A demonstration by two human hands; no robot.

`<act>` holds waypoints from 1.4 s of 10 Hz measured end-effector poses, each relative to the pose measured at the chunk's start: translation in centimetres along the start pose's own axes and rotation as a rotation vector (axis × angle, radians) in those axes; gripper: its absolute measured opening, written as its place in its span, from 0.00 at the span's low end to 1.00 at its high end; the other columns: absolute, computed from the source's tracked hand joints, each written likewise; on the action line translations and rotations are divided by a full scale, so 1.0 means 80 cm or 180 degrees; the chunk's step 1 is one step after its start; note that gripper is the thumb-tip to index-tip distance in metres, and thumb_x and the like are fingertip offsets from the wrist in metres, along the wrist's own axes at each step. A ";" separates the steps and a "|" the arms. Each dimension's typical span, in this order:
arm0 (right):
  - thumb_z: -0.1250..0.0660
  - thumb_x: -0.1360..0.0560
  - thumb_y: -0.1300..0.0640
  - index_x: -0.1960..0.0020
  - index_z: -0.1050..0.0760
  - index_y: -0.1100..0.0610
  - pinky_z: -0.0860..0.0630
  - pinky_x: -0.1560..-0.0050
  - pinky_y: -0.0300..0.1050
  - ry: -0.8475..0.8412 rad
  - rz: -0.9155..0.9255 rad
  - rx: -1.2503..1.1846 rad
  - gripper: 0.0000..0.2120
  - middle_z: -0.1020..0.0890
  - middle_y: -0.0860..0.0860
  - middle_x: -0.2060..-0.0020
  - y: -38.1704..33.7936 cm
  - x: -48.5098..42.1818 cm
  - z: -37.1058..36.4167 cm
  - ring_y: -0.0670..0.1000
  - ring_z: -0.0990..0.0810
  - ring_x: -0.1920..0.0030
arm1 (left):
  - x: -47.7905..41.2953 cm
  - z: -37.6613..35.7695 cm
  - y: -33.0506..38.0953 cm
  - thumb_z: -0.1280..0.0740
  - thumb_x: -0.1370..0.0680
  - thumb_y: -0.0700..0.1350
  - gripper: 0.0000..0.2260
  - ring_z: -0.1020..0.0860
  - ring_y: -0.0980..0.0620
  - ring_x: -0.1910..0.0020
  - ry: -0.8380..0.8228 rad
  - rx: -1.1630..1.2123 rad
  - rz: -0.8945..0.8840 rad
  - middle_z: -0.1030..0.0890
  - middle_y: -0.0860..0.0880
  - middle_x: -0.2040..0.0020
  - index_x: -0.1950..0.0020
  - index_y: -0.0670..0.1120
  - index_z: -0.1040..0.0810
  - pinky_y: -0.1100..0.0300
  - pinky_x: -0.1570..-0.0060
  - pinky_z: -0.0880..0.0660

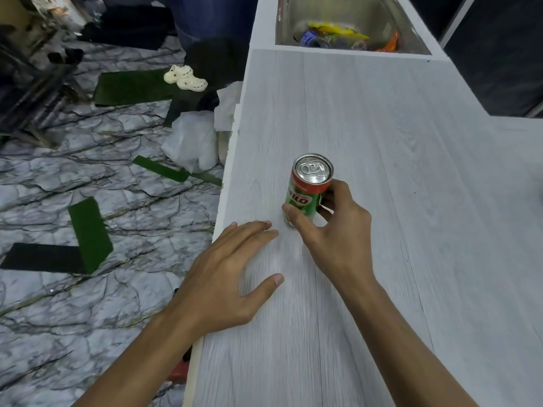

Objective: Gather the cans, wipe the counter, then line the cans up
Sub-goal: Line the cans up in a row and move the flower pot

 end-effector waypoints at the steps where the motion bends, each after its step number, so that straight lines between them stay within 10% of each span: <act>1: 0.24 0.28 0.41 0.32 0.29 0.52 0.30 0.55 0.20 -0.0108 -0.0004 0.0207 0.30 0.20 0.41 0.44 -0.002 -0.001 -0.003 0.37 0.24 0.48 | 0.000 -0.001 0.000 0.32 0.21 0.58 0.28 0.35 0.60 0.23 -0.0014 -0.0005 0.0004 0.30 0.55 0.23 0.23 0.50 0.30 0.49 0.22 0.39; 3: 0.29 0.27 0.34 0.26 0.31 0.52 0.34 0.48 0.23 -0.0248 -0.0056 0.0569 0.36 0.20 0.47 0.34 -0.002 0.004 -0.002 0.45 0.22 0.38 | -0.001 -0.004 0.003 0.32 0.20 0.59 0.28 0.35 0.60 0.23 -0.0048 -0.0033 -0.0011 0.31 0.55 0.23 0.23 0.50 0.30 0.51 0.21 0.40; 4: 0.36 0.27 0.27 0.21 0.38 0.50 0.29 0.33 0.45 -0.0432 -0.0153 0.0852 0.43 0.28 0.48 0.25 0.006 0.013 0.004 0.50 0.29 0.27 | -0.001 -0.006 0.008 0.32 0.20 0.58 0.28 0.34 0.59 0.24 -0.0066 -0.0041 -0.0013 0.30 0.55 0.23 0.23 0.50 0.30 0.50 0.22 0.40; 9: 0.52 0.20 0.28 0.18 0.42 0.47 0.54 0.23 0.41 -0.0950 0.0134 0.1482 0.37 0.41 0.44 0.19 0.026 0.084 0.084 0.43 0.49 0.20 | 0.006 -0.025 0.062 0.33 0.22 0.61 0.29 0.33 0.60 0.25 -0.0089 -0.0170 0.0112 0.29 0.57 0.24 0.23 0.52 0.30 0.64 0.27 0.36; 14: 0.50 0.18 0.32 0.18 0.43 0.46 0.59 0.24 0.34 -0.0650 -0.0277 0.1537 0.32 0.42 0.42 0.19 0.127 0.148 0.276 0.40 0.50 0.20 | -0.040 -0.146 0.226 0.33 0.22 0.59 0.27 0.32 0.58 0.24 -0.0157 0.0055 -0.0056 0.30 0.57 0.24 0.23 0.53 0.29 0.50 0.27 0.30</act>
Point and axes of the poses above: each hand's wrist, its own x-axis away from the middle knuckle, its own z-axis out of the back of the hand, y = z × x, the point moved 7 cm from there along -x, towards the middle knuckle
